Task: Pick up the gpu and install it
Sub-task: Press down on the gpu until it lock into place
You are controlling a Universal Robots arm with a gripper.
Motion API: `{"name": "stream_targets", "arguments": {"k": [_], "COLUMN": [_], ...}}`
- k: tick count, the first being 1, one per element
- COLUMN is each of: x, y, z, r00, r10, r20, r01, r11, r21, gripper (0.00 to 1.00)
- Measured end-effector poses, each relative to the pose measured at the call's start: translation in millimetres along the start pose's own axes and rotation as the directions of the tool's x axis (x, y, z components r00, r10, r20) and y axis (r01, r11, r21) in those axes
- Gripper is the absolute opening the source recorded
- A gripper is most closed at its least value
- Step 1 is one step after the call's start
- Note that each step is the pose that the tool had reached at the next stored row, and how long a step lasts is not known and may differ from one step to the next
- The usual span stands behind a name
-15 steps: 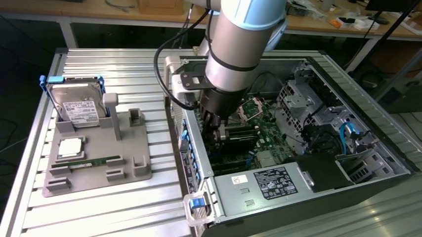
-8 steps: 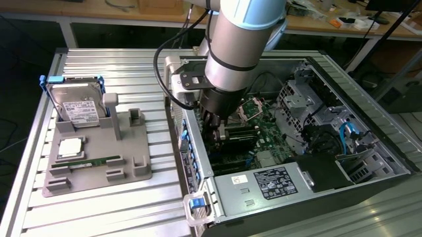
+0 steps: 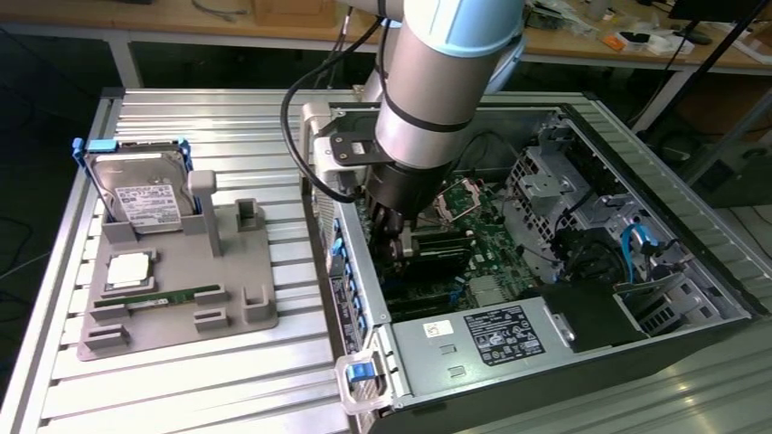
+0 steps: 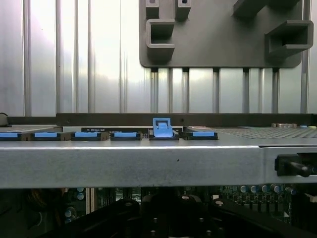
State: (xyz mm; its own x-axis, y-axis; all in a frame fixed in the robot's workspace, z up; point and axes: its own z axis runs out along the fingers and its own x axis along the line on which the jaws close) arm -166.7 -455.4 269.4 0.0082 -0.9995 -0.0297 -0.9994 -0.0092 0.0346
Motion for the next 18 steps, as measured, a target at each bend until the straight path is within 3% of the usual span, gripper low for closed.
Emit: {"name": "stream_targets", "arguments": {"k": [2, 5, 9, 12, 18], "x": [-0.2, -0.2, -0.3, -0.3, -0.8], "y": [0.0, 0.5, 0.5, 0.6, 1.1], "z": [-3.4, -13.2, -15.7, -17.3, -32.1], "r00": [1.0, 1.0, 1.0, 1.0, 1.0], "r10": [0.0, 0.0, 0.0, 0.0, 0.0], "r20": [0.0021, -0.0004, -0.0002, -0.0008, -0.0003], "r01": [0.0, 0.0, 0.0, 0.0, 0.0], "r11": [1.0, 1.0, 1.0, 1.0, 1.0], "r21": [0.0034, 0.0039, 0.0059, 0.0057, 0.0061], "gripper": [0.11, 0.11, 0.11, 0.11, 0.11]}}
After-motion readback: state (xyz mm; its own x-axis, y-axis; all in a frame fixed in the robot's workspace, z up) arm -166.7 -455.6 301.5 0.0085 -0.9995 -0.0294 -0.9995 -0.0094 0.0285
